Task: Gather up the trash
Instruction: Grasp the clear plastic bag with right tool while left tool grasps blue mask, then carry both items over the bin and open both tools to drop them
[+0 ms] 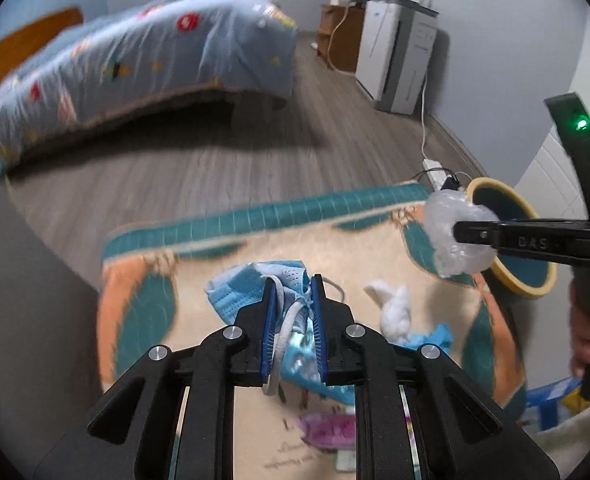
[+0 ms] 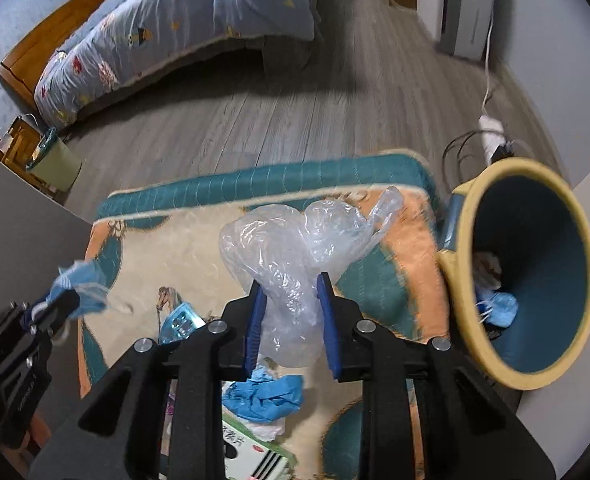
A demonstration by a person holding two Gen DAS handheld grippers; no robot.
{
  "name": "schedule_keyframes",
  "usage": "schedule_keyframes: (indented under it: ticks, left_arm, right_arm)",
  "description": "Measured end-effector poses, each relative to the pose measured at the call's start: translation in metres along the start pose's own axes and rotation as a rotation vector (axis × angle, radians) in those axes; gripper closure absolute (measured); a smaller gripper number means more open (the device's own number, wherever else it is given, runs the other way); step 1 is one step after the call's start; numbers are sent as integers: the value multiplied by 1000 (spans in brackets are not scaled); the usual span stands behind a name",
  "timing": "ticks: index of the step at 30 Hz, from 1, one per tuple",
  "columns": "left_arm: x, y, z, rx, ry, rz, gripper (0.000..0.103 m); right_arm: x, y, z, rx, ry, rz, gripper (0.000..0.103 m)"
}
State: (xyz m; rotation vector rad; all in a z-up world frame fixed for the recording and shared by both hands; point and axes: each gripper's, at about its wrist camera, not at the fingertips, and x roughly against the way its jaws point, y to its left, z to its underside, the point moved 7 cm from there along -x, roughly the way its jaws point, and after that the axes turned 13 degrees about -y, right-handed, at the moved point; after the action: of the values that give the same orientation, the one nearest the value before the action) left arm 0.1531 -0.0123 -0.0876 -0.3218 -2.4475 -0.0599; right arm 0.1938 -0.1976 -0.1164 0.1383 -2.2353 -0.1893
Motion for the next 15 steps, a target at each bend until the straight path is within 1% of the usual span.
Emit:
schedule_keyframes:
  ticks: [5,10,13,15]
  left_arm:
    - [-11,-19,-19,9,-25,24,85]
    - [-16,-55,-34,-37,-51,80,85]
    - [-17,-71,-40,-26,-63,110,85]
    - [-18,-79,-43,-29,-70,115,85]
  right_arm:
    - [22,-24,-3,37,-55,59,78]
    - [38,-60,8,4,-76,101,78]
    - [42,-84,14,-20,-72,130,78]
    - [46,-99,13,-28,-85,148,78]
